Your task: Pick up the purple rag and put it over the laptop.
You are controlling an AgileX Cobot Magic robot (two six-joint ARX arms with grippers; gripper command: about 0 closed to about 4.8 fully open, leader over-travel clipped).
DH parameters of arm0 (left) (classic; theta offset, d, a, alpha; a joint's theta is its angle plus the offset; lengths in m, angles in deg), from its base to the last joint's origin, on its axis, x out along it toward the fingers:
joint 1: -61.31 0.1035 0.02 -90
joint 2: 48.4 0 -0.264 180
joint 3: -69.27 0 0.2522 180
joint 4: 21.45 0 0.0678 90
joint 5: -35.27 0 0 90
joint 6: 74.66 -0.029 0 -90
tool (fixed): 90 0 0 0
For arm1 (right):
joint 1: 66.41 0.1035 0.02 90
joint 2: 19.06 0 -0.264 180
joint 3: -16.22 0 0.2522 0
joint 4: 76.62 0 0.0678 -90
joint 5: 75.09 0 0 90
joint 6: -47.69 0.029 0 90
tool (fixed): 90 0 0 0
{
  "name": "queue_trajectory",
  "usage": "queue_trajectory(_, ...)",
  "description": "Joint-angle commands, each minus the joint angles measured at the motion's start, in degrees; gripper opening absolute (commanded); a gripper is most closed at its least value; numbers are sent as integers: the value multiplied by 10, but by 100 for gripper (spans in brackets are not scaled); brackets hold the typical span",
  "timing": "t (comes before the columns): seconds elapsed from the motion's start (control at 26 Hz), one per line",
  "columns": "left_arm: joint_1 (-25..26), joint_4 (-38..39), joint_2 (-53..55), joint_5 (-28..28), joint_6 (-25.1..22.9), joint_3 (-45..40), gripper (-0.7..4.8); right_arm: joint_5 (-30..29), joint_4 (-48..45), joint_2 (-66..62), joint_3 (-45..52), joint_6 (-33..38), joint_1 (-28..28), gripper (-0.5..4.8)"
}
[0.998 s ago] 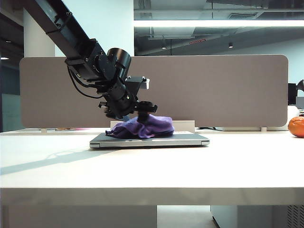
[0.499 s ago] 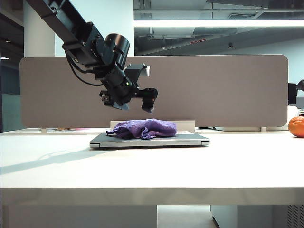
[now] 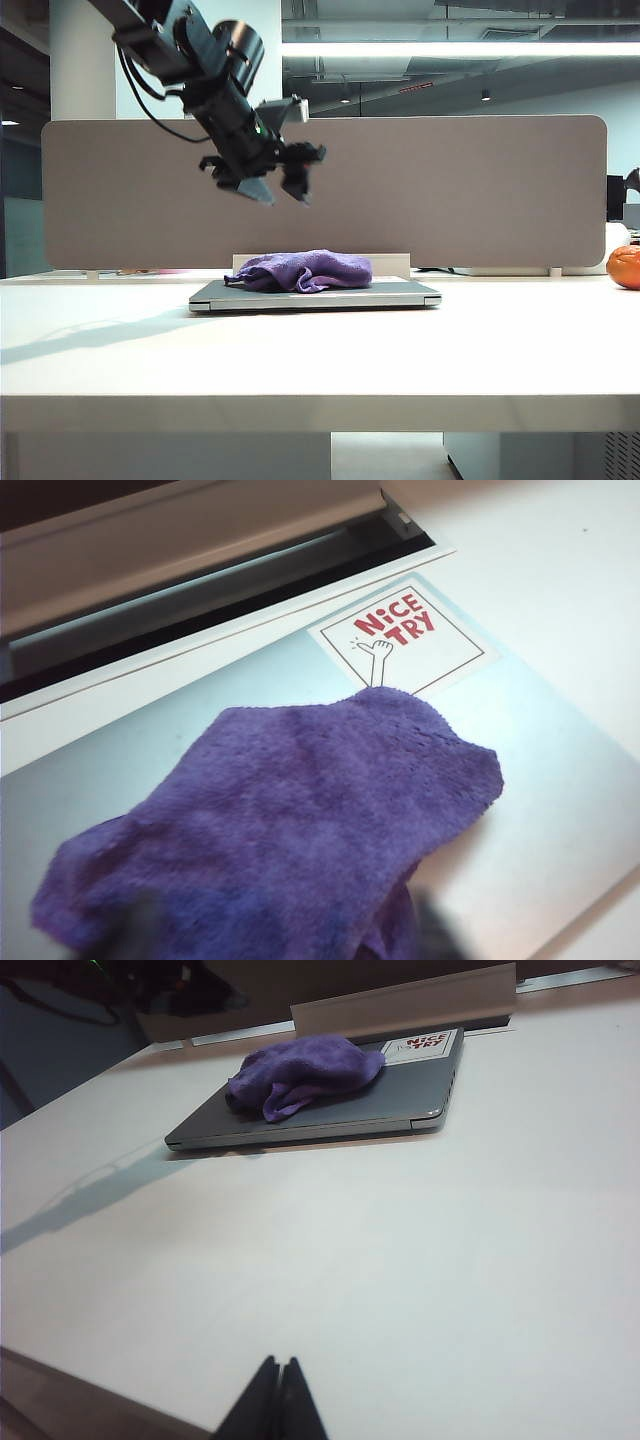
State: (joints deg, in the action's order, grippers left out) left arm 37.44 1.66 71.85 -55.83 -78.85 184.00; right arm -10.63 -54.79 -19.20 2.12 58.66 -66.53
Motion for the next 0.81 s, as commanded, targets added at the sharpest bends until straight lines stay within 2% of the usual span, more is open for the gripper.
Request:
queue_trajectory(0.04,0,19,-26,-2,3,3,137,2,-7,1,2,-3,0,22)
queue_trajectory(0.12,0,29,-41,-2,1,3,72,16,-7,1,2,-7,0,22)
queue_trajectory(0.27,1,52,-69,7,1,3,-3,59,-16,1,2,-7,0,22)
queue_trajectory(0.38,1,76,-92,24,0,3,-6,98,-27,1,2,-7,0,22)
queue_trajectory(0.65,2,143,-136,24,-22,3,-6,176,-28,1,2,-9,0,22)
queue_trajectory(0.81,6,154,-178,20,-27,-13,-6,197,-27,1,2,-55,0,22)
